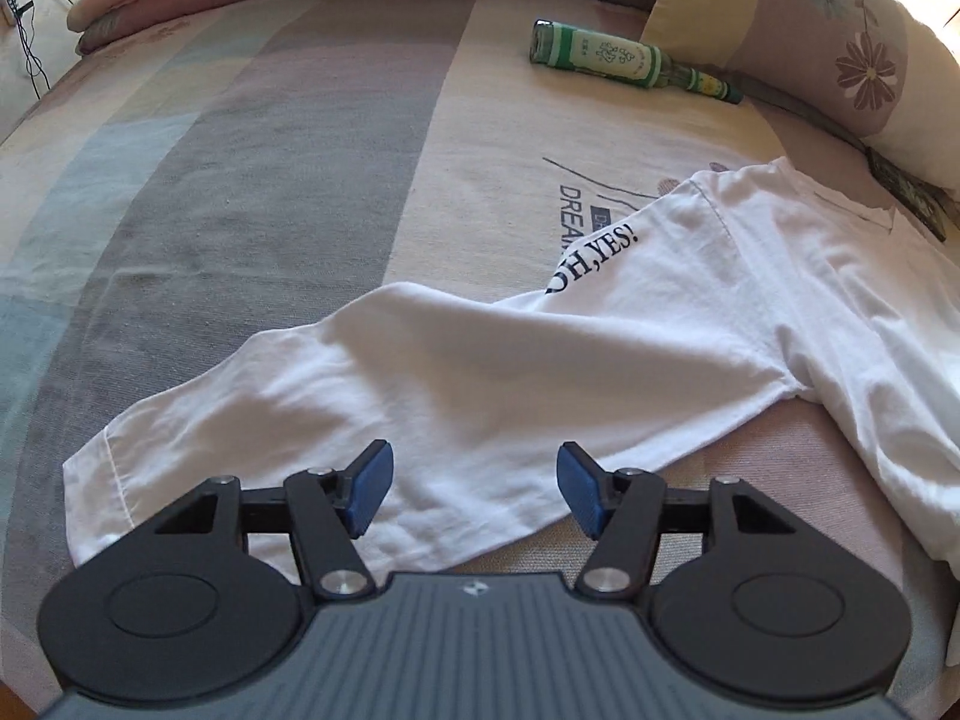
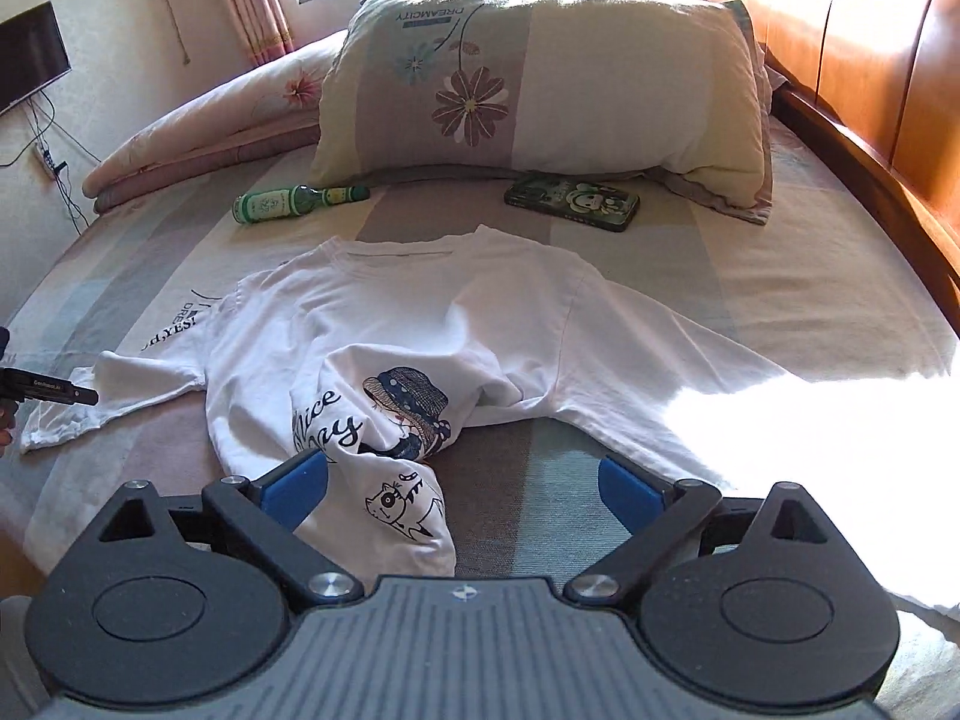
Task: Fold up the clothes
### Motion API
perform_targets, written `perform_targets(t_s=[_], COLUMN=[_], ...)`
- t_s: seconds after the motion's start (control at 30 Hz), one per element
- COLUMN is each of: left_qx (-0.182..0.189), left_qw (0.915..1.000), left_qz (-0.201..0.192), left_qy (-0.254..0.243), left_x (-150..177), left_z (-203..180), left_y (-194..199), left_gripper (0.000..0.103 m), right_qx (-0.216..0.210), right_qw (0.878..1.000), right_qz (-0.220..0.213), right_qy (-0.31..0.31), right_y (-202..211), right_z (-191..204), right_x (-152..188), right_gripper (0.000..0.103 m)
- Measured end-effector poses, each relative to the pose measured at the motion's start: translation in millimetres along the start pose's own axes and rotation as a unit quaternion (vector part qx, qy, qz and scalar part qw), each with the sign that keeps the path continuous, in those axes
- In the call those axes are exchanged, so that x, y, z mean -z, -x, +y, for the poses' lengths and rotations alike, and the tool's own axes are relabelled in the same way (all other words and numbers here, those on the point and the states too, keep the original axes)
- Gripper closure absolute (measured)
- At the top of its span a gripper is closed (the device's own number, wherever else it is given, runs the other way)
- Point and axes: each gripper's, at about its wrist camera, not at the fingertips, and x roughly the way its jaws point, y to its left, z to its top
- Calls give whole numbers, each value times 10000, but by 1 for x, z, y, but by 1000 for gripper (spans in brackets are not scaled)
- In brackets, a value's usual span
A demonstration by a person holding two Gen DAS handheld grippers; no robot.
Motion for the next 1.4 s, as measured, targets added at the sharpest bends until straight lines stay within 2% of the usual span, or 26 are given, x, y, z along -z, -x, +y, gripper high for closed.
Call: perform_targets(t_s=[0.13,0.27,0.47,0.67,0.8,0.93,1.03,1.17,1.23,1.33,1.4], left_qx=[-114,-243,-257,-111,106,150,309,295,419,499,550], left_qw=[9997,9989,9987,9980,9981,9979,9984,9990,9982,9983,9974], left_qz=[-136,-142,-195,-260,-266,-348,-352,-307,-412,-293,-457], left_qy=[-175,-372,-407,-562,-539,-529,-322,-98,-107,-17,-103], left_x=[-1,3,8,1,0,4,8,21,28,26,19], left_z=[-3,-9,-19,-42,-47,-45,-39,-24,-17,-11,-11], left_y=[34,59,71,56,29,-2,-22,-40,-37,-26,-17], left_gripper=[33,32,27,27,27,27,27,27,27,27,27], right_qx=[-238,-438,-561,-413,-143,-14,-106,-207,-264,-436,-578], right_qw=[9997,9990,9982,9985,9989,9988,9989,9992,9991,9980,9964], right_qz=[-3,117,173,230,315,286,239,291,337,370,306], right_qy=[-32,-8,-107,-276,-324,-387,-390,-170,-3,280,539], right_y=[-4,-11,-5,13,19,18,11,-3,-12,-27,-39], right_z=[10,21,18,3,-1,5,18,39,52,73,91], right_x=[5,15,31,48,55,53,50,44,38,25,14], right_gripper=[2,2,2,1,0,0,0,0,0,0,1])
